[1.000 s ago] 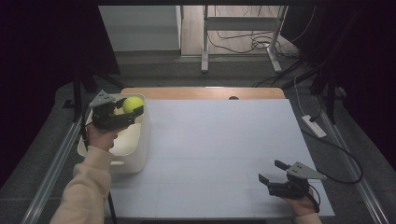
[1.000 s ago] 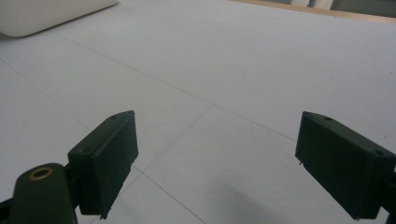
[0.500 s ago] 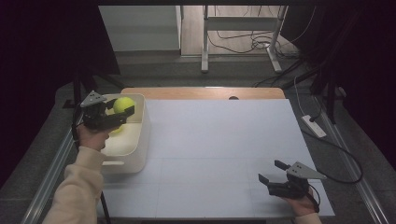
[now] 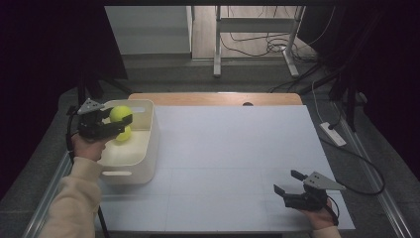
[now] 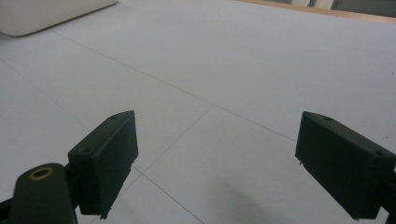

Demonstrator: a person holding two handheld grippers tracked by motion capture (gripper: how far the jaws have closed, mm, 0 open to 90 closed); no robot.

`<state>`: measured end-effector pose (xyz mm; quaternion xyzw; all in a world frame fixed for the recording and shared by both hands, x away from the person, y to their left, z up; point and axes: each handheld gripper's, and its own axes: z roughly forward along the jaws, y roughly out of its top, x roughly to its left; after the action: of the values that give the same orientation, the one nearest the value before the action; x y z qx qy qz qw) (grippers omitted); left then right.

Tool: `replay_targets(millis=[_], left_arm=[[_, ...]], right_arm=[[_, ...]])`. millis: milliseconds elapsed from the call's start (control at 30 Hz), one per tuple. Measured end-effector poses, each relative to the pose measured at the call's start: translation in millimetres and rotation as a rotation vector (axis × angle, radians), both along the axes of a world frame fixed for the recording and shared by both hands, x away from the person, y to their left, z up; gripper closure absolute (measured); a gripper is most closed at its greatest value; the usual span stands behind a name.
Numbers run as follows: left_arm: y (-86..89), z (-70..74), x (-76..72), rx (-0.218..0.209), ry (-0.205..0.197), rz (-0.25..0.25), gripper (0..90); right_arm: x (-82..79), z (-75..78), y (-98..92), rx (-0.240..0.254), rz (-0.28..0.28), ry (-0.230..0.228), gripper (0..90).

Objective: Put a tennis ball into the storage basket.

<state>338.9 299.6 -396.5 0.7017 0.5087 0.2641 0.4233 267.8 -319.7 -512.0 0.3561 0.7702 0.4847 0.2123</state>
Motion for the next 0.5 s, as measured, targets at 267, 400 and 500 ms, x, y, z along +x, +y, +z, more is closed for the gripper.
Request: replay_targets(millis=[267,400,500], left_arm=[[6.8,-4.0,0.9,0.019,0.042,0.017,26.6],[9.1,-4.9,2.8,0.029,0.064,0.024,26.5],[10.0,-6.3,4.8,0.038,0.094,0.024,26.5]], right_arm=[[-0.1,0.0,-0.1,0.0,-0.001,0.0,13.0],[-0.1,0.1,0.0,0.001,-0.001,0.0,12.9],[0.0,0.1,-0.2,-0.003,-0.003,0.0,13.0]])
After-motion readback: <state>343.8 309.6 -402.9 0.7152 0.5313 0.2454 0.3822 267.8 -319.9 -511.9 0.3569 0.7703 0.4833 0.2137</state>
